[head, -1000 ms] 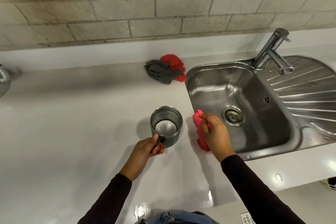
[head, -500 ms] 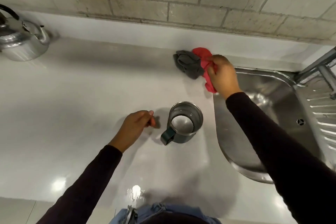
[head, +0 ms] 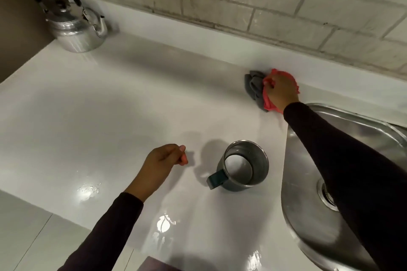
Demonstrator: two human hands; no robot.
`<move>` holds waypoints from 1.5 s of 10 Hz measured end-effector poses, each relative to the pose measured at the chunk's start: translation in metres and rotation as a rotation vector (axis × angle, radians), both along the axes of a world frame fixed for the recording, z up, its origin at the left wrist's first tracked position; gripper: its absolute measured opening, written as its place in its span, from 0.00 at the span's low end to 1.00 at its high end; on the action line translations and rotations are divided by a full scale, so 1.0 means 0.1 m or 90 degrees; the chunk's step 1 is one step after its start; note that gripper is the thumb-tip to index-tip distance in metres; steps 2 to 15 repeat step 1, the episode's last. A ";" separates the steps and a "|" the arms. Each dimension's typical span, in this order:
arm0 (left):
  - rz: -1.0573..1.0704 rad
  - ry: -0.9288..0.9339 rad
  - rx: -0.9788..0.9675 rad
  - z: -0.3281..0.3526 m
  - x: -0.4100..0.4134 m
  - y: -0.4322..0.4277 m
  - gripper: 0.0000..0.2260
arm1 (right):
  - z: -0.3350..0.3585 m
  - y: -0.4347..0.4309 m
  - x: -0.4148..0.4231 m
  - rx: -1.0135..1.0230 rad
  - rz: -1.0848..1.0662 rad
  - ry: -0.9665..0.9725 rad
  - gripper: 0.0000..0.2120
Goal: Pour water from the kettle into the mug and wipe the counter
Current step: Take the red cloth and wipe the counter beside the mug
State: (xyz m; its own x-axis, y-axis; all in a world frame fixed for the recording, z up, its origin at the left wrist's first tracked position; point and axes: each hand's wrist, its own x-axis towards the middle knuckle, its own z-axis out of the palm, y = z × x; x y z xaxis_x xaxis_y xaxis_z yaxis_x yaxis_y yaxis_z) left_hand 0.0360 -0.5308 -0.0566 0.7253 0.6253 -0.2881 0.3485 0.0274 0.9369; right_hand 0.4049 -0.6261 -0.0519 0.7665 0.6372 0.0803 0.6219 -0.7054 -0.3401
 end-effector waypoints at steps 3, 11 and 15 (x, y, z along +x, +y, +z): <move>-0.022 0.021 0.001 0.10 0.02 0.11 0.17 | 0.17 0.09 -0.05 -0.025 -0.004 -0.027 0.12; -0.022 0.021 0.001 0.10 0.02 0.11 0.17 | 0.17 0.09 -0.05 -0.025 -0.004 -0.027 0.12; -0.022 0.021 0.001 0.10 0.02 0.11 0.17 | 0.17 0.09 -0.05 -0.025 -0.004 -0.027 0.12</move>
